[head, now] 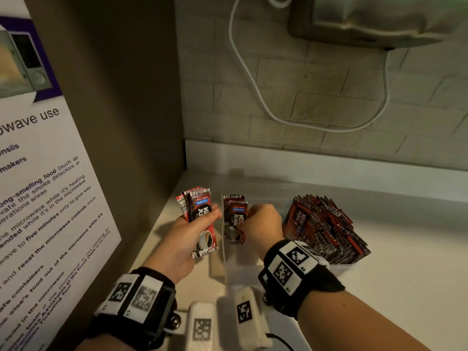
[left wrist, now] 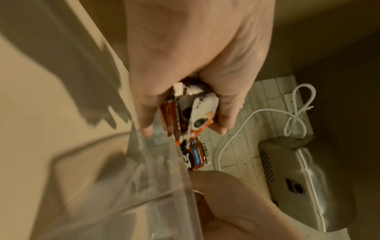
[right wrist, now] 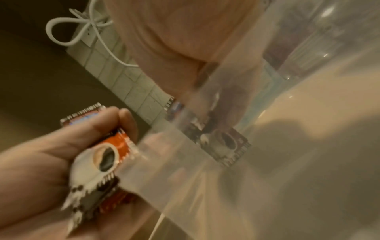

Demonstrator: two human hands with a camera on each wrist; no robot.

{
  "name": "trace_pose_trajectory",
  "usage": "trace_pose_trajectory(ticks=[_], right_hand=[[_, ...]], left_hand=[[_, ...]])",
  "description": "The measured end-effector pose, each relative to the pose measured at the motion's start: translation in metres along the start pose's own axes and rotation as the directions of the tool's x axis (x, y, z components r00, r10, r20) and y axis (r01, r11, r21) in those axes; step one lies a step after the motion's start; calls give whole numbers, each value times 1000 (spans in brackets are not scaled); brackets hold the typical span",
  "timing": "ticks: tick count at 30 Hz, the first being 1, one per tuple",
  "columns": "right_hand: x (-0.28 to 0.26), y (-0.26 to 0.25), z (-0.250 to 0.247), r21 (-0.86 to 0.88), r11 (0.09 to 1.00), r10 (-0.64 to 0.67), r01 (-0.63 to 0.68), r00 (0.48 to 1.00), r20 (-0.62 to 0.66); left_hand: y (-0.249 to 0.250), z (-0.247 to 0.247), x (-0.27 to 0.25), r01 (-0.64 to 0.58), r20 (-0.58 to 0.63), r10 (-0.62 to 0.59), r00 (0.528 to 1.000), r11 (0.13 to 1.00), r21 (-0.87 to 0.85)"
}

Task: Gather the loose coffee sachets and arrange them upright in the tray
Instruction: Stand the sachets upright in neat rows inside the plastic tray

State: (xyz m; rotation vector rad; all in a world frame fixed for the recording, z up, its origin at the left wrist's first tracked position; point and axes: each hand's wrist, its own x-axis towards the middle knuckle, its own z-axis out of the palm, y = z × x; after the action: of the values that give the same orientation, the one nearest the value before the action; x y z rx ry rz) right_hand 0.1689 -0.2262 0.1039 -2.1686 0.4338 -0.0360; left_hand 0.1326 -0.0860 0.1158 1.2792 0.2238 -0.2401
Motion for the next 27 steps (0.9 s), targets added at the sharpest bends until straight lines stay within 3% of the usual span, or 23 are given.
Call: trace_pose_trajectory(ticks=[9,16,22,27], right_hand=[[-1,6,4,-25,999,19,-20,999,-34],[-1,7,10,-150,988,37,-29,998,50],[1,6,14,-182,981,-56,66,997,59],[2,7,13,-172,984,-40,51,997,66]], left_hand=[[3,5,-11,24,143,-14,990,998,-66],[1,5,-11,20,149,-9,989,997,-74],[5,9,-11,11,154,2,988,997,-80],[7,12,-11,10,156,2,988,997,-77]])
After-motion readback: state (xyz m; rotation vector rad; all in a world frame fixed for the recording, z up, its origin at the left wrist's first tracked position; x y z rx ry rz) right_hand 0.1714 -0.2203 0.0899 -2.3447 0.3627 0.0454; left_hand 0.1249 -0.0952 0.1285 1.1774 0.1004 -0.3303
